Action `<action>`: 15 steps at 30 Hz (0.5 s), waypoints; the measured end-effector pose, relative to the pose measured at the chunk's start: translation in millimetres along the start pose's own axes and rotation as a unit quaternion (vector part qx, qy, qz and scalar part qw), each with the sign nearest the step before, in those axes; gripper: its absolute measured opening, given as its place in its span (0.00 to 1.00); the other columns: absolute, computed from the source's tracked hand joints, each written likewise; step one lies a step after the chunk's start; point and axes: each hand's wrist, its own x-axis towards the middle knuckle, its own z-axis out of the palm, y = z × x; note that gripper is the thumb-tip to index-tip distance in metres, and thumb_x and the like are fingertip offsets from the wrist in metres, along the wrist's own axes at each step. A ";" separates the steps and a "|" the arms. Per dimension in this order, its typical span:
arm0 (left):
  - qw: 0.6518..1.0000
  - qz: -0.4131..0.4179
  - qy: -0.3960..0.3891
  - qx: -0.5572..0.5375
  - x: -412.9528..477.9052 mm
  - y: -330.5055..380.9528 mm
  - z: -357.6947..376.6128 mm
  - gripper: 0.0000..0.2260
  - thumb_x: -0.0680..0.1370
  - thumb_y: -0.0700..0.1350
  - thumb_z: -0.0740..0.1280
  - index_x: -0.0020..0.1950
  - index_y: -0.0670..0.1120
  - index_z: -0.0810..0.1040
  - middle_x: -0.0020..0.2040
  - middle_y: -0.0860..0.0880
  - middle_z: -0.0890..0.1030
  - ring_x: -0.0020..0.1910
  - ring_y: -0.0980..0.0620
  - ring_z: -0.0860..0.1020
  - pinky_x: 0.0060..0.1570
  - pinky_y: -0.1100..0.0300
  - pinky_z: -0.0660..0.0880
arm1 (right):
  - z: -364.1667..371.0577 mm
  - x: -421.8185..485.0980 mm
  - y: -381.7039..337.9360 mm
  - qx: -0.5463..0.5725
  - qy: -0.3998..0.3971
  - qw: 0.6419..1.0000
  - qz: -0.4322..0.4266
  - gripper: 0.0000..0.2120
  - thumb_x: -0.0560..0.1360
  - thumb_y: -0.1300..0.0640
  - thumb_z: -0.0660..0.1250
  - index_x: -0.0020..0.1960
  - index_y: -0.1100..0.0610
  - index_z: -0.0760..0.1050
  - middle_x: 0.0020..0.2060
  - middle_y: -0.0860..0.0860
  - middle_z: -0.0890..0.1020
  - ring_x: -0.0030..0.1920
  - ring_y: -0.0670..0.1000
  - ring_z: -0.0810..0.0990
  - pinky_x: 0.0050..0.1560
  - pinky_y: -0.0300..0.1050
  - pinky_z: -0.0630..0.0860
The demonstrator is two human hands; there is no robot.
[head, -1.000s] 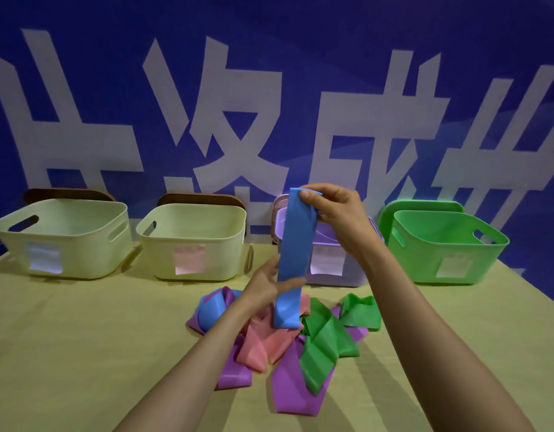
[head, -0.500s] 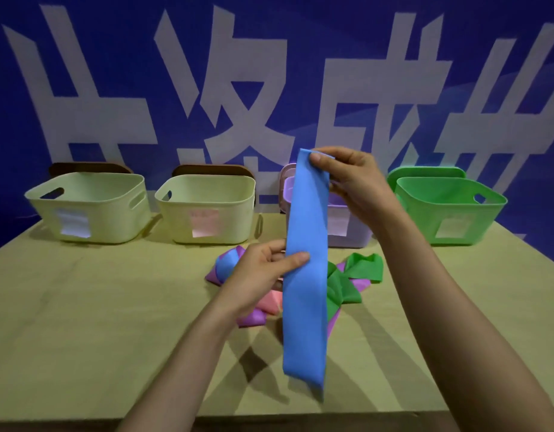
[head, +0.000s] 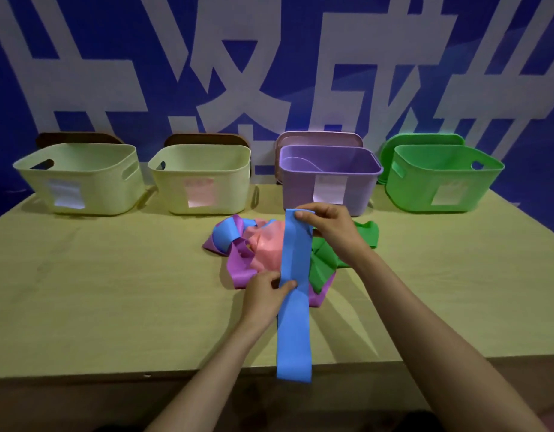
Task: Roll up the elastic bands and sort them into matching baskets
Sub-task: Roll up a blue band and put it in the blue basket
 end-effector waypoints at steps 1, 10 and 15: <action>1.000 -0.005 0.002 0.006 0.3 2.2 -0.3 0.10 0.70 0.45 0.75 0.45 0.42 0.79 0.40 0.49 0.78 0.39 0.51 0.77 0.36 0.57 0.69 | 0.1 -2.9 -2.0 -0.008 -0.008 1.000 -0.006 0.03 0.74 0.63 0.69 0.44 0.56 0.81 0.33 0.44 0.82 0.37 0.43 0.78 0.39 0.39 0.74; 0.957 0.069 0.066 -0.275 -0.8 69.5 -45.2 0.07 0.73 0.39 0.71 0.50 0.47 0.79 0.48 0.49 0.83 0.48 0.56 0.81 0.49 0.66 0.76 | 11.0 -41.5 -28.7 0.000 -0.038 0.998 -0.058 0.06 0.72 0.65 0.70 0.44 0.56 0.82 0.36 0.46 0.83 0.40 0.42 0.79 0.42 0.34 0.74; 0.948 0.044 0.067 -0.308 -3.0 80.0 -56.7 0.03 0.73 0.37 0.71 0.46 0.43 0.80 0.40 0.50 0.83 0.41 0.56 0.79 0.43 0.66 0.76 | 10.3 -57.4 -35.8 0.044 -0.011 0.998 -0.046 0.08 0.73 0.67 0.69 0.49 0.58 0.80 0.38 0.52 0.83 0.41 0.43 0.81 0.42 0.36 0.77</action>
